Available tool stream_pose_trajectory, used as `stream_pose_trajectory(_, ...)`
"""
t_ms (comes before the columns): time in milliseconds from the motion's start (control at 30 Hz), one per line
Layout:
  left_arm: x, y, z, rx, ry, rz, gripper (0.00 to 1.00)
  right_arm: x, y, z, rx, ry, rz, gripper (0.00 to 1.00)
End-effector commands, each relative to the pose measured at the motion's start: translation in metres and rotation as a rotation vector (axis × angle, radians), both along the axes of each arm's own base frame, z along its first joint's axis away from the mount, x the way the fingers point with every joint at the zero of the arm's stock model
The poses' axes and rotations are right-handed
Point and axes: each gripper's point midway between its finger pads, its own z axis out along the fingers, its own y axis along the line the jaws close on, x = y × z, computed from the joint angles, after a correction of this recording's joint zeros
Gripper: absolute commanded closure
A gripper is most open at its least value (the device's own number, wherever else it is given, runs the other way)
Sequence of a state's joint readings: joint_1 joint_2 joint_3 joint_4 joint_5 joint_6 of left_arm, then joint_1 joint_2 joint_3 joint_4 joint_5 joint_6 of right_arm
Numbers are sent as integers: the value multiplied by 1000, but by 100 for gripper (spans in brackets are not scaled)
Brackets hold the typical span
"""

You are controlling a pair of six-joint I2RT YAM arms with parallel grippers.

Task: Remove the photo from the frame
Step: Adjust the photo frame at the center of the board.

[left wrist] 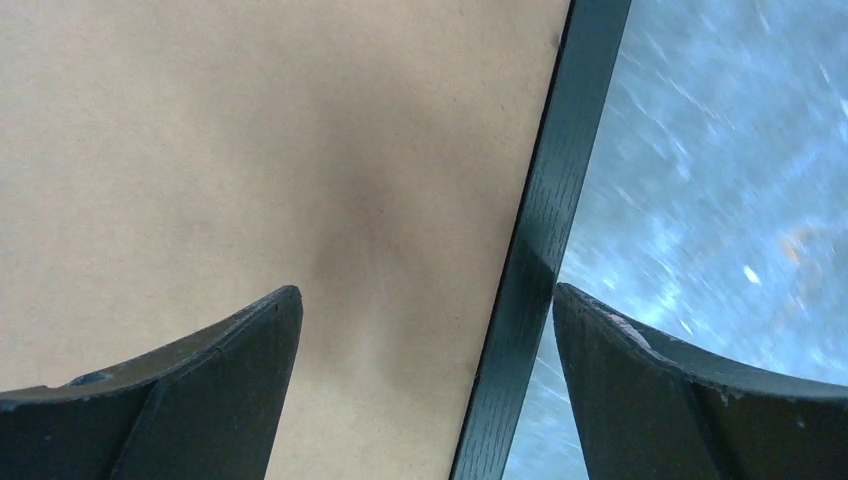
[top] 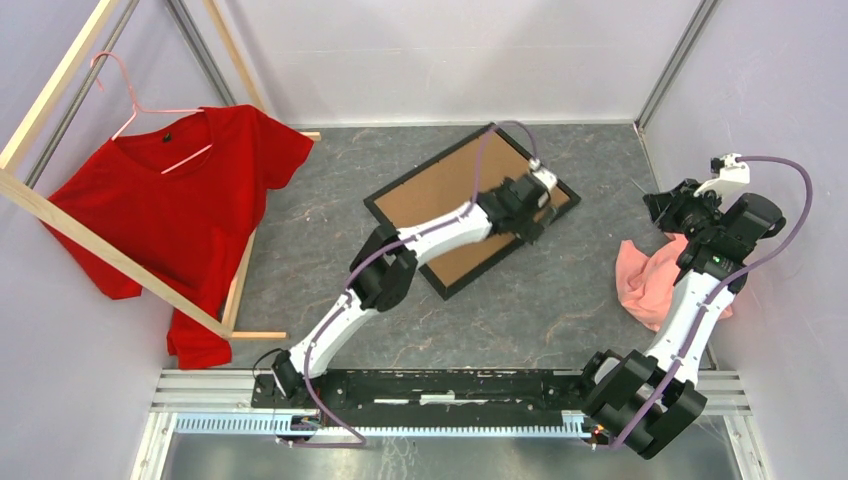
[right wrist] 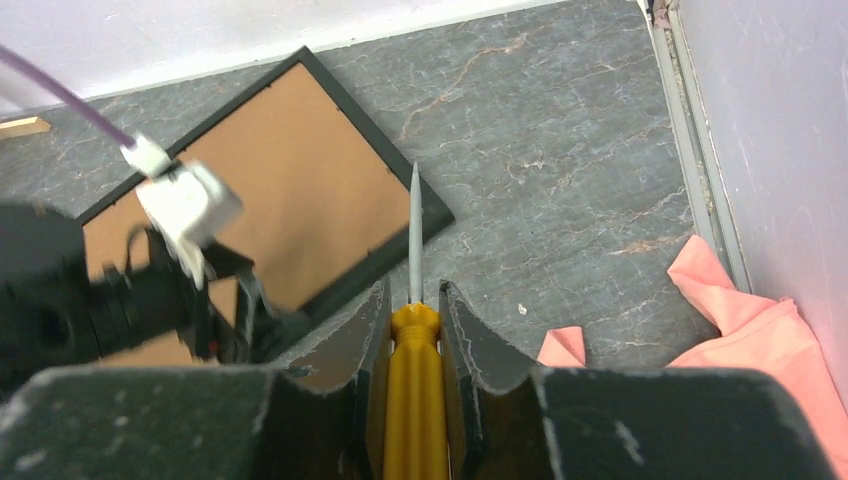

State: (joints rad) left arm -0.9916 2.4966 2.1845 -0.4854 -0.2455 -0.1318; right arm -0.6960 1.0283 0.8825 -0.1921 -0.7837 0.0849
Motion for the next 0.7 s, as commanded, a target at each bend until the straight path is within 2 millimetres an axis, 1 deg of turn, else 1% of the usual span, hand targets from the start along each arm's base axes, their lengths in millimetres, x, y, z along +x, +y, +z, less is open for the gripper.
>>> stream_pose_trajectory(0,40,-5,66,-211,15,57,0,2,0,21,-38,-71,14,100)
stream_pose_trajectory(100,43,-5,110,-279,-9,-2,0,3,2,21,-34,-73,23,100)
stream_pose_trajectory(167,51,5,138,-300,-46,-13,0,3,3,20,-26,-74,29,100)
stream_pose_trajectory(200,56,13,156,-317,-63,-13,0,3,4,20,-23,-75,32,100)
stream_pose_trajectory(233,63,23,164,-321,-74,-6,0,3,4,19,-19,-76,35,100)
stream_pose_trajectory(300,83,54,181,-317,-104,29,0,3,6,18,-11,-76,42,100)
stream_pose_trajectory(333,94,73,191,-314,-126,53,0,3,6,18,-8,-79,44,100)
stream_pose_trajectory(367,106,96,183,-292,-127,88,0,3,8,18,-3,-80,50,100)
stream_pose_trajectory(433,132,140,177,-270,-152,144,0,3,10,17,9,-85,62,100)
stream_pose_trajectory(467,149,170,170,-250,-157,192,0,3,11,17,13,-84,67,100)
stream_pose_trajectory(500,155,184,164,-235,-155,209,0,3,12,17,17,-85,72,100)
stream_pose_trajectory(533,169,213,156,-227,-145,253,0,3,13,17,17,-85,74,100)
stream_pose_trajectory(633,193,265,134,-252,-85,323,0,2,13,17,17,-88,79,100)
stream_pose_trajectory(667,199,279,127,-268,-68,345,0,2,14,17,19,-87,80,100)
